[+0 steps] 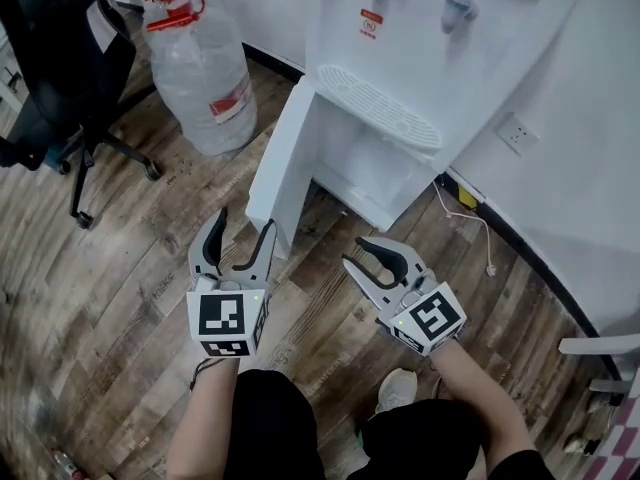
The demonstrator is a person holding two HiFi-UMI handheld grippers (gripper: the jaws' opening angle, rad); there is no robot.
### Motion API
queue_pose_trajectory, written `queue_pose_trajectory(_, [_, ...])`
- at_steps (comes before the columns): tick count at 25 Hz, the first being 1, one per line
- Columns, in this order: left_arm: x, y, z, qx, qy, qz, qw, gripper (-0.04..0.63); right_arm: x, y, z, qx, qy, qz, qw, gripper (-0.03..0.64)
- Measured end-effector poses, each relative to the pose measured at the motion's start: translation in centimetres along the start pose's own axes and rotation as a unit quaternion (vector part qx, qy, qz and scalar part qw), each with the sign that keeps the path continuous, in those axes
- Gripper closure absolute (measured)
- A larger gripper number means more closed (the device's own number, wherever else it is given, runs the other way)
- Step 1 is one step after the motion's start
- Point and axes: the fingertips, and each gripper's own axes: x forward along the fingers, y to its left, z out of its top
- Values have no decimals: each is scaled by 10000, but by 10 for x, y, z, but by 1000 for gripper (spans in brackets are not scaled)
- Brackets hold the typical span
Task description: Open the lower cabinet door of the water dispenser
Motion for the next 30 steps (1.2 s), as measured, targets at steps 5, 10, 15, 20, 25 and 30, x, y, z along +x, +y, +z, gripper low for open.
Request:
queue_pose_trajectory(5, [1,14,-2,-30,11,111,9999,325,3,4,0,-9,38,48,10000,482])
queue_pose_trajectory(10, [4,33,-4,-27,54,242,9997,331,4,6,-1,-2,63,83,9999,490])
queue_pose_trajectory(15, [4,53,-6,-68,57,319,9995,356,6,11,0,-36,81,143,9999,495])
queue_pose_trajectory(20, [6,72,-8,-88,68,392,9992,365,6,16,-3,-38,130,213,9997,500])
queue_pose_trajectory(25, [10,88,-9,-76,66,485,9988,379,8,21,-3,-52,128,258,9996,508])
queue_pose_trajectory(30, [13,99,-9,57,79,548,9984,387,11,21,-3,17,112,260,9996,515])
